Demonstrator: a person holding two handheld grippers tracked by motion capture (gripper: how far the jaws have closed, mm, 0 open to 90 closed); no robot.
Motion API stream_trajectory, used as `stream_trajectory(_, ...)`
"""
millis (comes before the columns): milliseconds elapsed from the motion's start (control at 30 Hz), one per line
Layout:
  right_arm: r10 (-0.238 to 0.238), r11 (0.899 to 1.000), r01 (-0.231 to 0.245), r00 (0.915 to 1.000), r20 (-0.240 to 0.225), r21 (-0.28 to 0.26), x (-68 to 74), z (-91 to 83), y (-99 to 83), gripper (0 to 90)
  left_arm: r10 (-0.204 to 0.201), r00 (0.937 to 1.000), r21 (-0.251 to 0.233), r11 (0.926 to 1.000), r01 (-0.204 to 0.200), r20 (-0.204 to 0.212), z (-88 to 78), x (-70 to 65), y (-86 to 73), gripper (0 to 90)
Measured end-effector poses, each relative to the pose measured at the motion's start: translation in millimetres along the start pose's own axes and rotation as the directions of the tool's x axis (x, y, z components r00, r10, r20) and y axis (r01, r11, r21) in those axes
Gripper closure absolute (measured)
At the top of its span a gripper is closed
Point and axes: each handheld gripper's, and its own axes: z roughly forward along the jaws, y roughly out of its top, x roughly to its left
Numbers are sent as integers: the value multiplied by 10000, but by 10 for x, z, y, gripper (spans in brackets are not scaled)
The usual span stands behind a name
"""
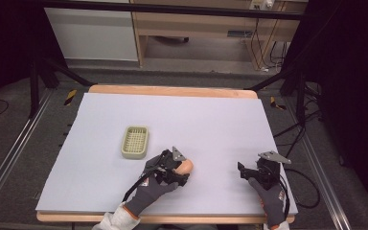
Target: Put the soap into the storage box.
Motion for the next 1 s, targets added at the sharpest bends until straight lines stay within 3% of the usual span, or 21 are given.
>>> stream_trajectory(600,-66,10000,66,10000,1,-46,15,-12,2,72,-348,9992,-410,9986,341,-178,-255,140,-13,316)
stream_trajectory(1000,-53,10000,53,10000,-3,-46,22,-16,4,72,-799,9957,-744,9943,764,-464,-446,342,-27,316)
